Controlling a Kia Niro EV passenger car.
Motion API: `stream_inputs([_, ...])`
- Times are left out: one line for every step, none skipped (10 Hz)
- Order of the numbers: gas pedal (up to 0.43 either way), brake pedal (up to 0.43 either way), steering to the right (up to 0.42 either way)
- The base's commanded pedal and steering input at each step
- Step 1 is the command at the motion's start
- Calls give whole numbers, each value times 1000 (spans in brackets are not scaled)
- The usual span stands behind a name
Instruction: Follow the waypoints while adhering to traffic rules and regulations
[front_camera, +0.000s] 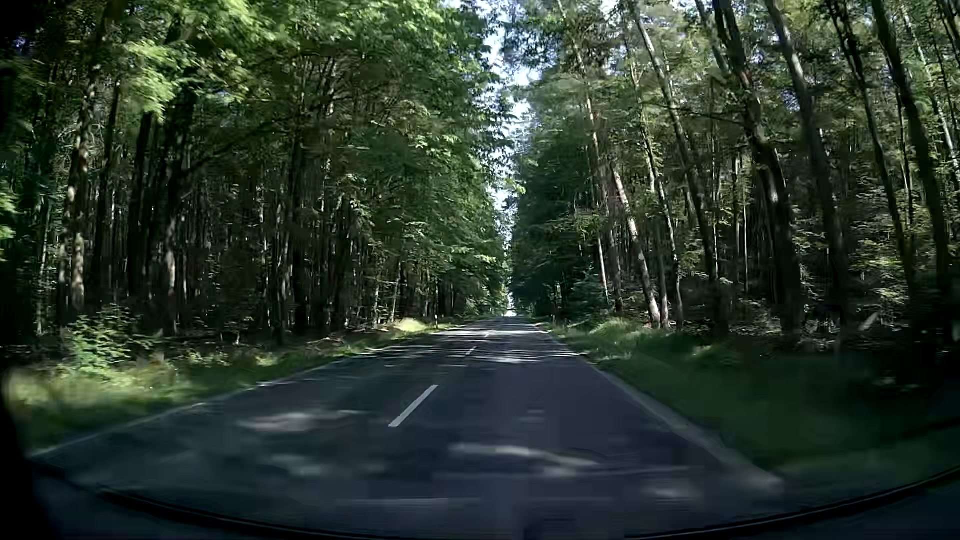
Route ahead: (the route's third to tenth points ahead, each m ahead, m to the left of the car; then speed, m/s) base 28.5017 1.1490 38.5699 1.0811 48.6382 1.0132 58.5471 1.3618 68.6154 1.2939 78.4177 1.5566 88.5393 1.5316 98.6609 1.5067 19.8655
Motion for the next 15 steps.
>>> stream_inputs([67, 30, 2])
stream_inputs([67, 30, 2])
stream_inputs([67, 30, 2])
stream_inputs([67, 30, 2])
stream_inputs([67, 30, 2])
stream_inputs([67, 30, 2])
stream_inputs([67, 30, 2])
stream_inputs([67, 30, 2])
stream_inputs([67, 30, 2])
stream_inputs([67, 30, 2])
stream_inputs([67, 30, 2])
stream_inputs([67, 30, 1])
stream_inputs([67, 30, 1])
stream_inputs([67, 30, 0])
stream_inputs([67, 30, 0])
